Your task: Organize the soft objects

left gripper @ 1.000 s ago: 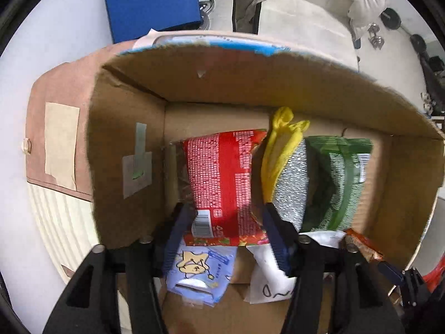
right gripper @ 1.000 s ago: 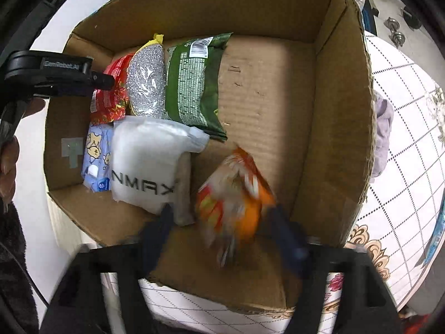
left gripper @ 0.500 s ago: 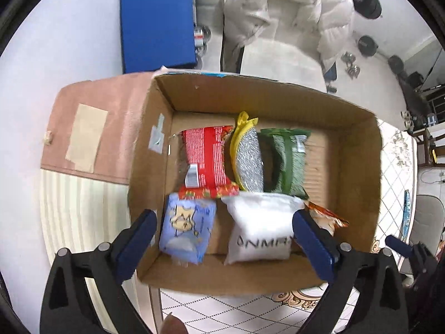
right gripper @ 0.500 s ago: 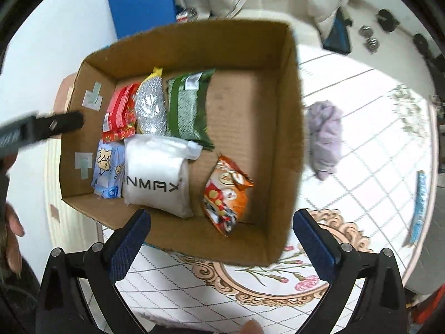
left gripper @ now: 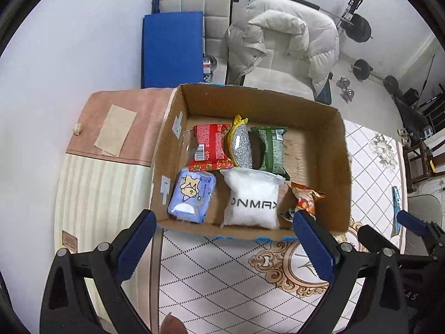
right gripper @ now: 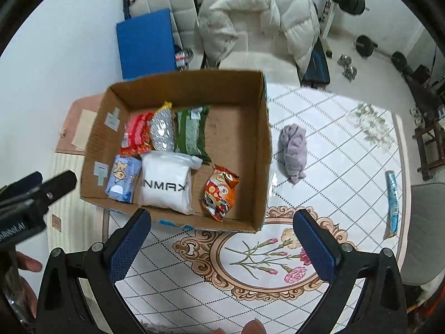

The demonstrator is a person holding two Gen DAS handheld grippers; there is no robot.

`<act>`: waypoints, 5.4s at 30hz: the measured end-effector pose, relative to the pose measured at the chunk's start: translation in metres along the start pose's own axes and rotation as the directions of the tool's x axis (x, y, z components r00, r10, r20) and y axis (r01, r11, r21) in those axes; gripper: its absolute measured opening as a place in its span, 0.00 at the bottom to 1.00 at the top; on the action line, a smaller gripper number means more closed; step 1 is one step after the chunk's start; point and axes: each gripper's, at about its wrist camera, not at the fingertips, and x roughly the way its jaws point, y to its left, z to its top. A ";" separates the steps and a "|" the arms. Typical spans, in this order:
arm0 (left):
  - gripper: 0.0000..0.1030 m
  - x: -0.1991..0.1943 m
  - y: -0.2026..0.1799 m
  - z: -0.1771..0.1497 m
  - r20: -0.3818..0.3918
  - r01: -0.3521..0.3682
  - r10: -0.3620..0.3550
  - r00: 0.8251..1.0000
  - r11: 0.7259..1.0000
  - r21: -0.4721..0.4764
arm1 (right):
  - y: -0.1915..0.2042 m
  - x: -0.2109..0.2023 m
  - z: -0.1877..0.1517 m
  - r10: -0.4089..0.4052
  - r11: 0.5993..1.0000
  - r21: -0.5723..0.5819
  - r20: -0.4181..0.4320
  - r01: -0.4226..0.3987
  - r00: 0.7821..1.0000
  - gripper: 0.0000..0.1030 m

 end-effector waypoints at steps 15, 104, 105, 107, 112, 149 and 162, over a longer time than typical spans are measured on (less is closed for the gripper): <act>0.98 -0.042 -0.023 -0.015 0.060 -0.003 0.004 0.998 1.000 -0.011 | -0.005 -0.046 -0.016 0.091 0.996 -0.002 0.058 -0.091 0.994 1.00; 0.41 0.222 -0.117 0.139 -0.599 0.256 -0.264 0.756 0.961 -0.101 | -0.054 0.147 0.129 0.130 0.985 0.150 -0.300 -0.088 0.945 0.55; 0.41 0.220 -0.117 0.139 -0.594 0.251 -0.257 0.763 0.963 -0.094 | -0.054 0.146 0.130 0.160 0.980 0.161 -0.297 -0.116 0.941 0.61; 0.50 0.215 -0.119 0.139 -0.581 0.246 -0.238 0.778 0.967 -0.065 | -0.053 0.143 0.131 0.143 0.983 0.152 -0.298 -0.101 0.944 0.63; 0.65 0.195 -0.113 0.142 -0.534 0.235 -0.218 0.817 0.971 -0.036 | -0.051 0.133 0.130 0.080 0.992 0.117 -0.284 -0.049 0.956 0.76; 0.97 0.059 -0.010 0.027 -0.098 -0.042 0.044 0.994 0.999 0.028 | -0.012 0.064 0.035 -0.077 0.996 0.030 -0.133 0.081 0.988 1.00; 0.97 -0.023 -0.032 0.010 0.055 -0.068 0.064 0.996 0.995 0.079 | -0.011 -0.023 0.012 -0.064 0.998 0.023 0.006 0.064 0.998 1.00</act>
